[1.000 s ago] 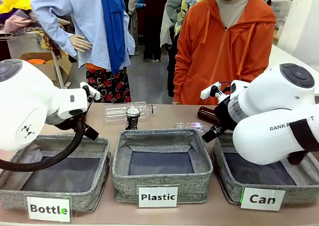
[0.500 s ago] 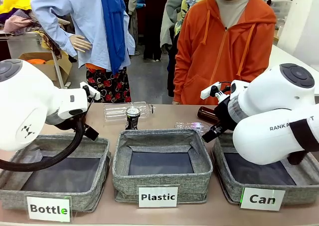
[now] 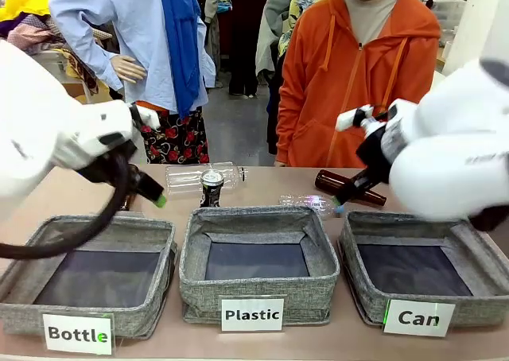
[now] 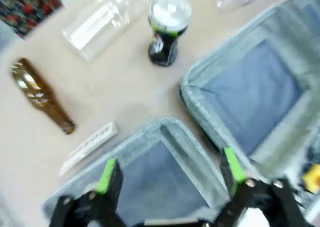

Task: Sort the can waste into the basket.
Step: Pick up the can waste from the table and place it in the right Fabric basket.

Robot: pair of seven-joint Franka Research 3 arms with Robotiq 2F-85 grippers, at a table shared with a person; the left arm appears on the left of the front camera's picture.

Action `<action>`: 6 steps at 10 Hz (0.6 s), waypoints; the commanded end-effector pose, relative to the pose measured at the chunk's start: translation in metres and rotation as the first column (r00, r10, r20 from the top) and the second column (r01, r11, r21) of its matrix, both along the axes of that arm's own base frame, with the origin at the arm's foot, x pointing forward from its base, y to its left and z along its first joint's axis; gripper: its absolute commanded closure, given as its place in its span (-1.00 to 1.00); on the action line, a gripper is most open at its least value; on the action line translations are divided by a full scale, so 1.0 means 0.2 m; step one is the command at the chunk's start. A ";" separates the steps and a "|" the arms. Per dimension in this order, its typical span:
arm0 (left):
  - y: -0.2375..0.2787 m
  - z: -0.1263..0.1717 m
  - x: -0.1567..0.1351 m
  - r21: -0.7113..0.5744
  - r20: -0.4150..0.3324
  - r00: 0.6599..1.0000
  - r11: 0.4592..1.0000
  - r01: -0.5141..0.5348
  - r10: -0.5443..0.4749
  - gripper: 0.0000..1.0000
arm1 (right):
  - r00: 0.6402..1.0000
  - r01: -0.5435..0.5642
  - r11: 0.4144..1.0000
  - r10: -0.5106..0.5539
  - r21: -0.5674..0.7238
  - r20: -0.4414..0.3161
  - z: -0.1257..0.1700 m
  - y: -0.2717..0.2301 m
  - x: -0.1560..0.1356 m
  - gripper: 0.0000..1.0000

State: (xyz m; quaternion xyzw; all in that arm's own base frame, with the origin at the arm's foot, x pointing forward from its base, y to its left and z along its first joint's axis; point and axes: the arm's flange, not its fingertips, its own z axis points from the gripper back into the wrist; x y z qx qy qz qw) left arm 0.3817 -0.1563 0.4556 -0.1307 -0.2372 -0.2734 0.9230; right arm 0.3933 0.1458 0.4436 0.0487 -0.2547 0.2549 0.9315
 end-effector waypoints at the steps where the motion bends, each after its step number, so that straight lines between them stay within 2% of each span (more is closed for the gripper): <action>1: 0.14 0.24 -0.10 -0.085 -0.059 0.998 0.996 -0.022 0.017 -1.00 | 0.987 0.095 0.986 -0.076 0.136 -0.139 0.30 -0.15 -0.12 -1.00; 2: 0.24 0.32 -0.16 -0.150 -0.128 0.992 0.989 -0.008 -0.012 -1.00 | 0.981 0.069 0.969 -0.023 0.236 -0.190 0.38 -0.24 -0.21 -1.00; 3: 0.39 0.32 -0.17 -0.246 -0.196 0.980 0.969 -0.023 -0.026 -1.00 | 0.979 0.087 0.947 -0.024 0.310 -0.201 0.42 -0.40 -0.27 -1.00; 4: 0.58 0.32 -0.16 -0.360 -0.253 0.966 0.932 -0.037 -0.060 -1.00 | 0.976 0.081 0.901 0.015 0.426 -0.218 0.43 -0.58 -0.32 -1.00; 6: 0.98 0.24 -0.19 -0.550 -0.304 0.953 0.814 -0.183 0.010 -1.00 | 0.964 0.207 0.762 -0.049 0.614 -0.263 0.39 -0.99 -0.39 -1.00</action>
